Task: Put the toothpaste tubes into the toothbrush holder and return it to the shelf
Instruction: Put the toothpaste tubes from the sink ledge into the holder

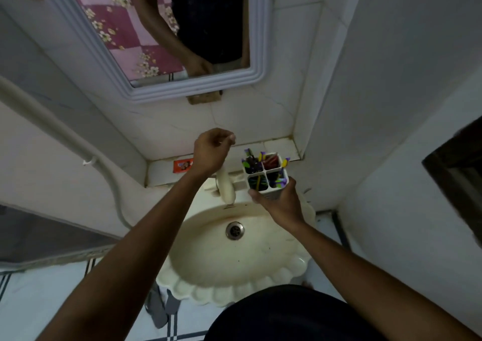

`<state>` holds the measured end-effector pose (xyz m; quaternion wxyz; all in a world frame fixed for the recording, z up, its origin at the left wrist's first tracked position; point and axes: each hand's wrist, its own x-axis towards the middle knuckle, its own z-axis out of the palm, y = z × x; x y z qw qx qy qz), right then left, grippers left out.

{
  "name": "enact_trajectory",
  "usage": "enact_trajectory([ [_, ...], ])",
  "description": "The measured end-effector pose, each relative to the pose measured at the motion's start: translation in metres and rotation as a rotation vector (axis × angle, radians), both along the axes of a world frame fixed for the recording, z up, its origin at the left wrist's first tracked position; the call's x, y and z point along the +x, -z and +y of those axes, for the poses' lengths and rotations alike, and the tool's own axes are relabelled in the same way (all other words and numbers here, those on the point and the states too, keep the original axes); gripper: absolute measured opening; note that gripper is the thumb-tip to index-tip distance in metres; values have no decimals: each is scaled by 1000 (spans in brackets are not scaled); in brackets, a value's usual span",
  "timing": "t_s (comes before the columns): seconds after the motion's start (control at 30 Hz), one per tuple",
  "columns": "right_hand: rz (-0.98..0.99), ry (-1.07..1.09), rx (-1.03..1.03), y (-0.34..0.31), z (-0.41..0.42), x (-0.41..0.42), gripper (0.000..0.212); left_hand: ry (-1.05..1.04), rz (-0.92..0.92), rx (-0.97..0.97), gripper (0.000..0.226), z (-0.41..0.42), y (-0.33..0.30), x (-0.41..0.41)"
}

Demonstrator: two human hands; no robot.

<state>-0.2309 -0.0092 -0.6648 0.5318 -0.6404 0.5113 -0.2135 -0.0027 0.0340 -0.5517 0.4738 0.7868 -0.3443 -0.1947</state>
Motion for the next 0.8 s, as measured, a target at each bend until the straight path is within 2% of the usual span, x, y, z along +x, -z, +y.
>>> enact_trajectory([
  [0.07,14,16,-10,2,2,3,115,-64,75,0,17,19,15,15],
  [0.17,-1,30,-16,5,4,5,108,-99,39,64,19,46,37,33],
  [0.33,-53,29,3,14,4,8,115,-90,9,252,46,70,59,58],
  [0.47,-79,50,44,17,7,13,122,44,-151,417,42,68,73,81],
  [0.63,-62,74,54,20,10,15,118,247,-516,707,49,61,88,107],
  [0.8,-31,79,55,21,10,18,124,333,-590,931,71,47,94,123],
])
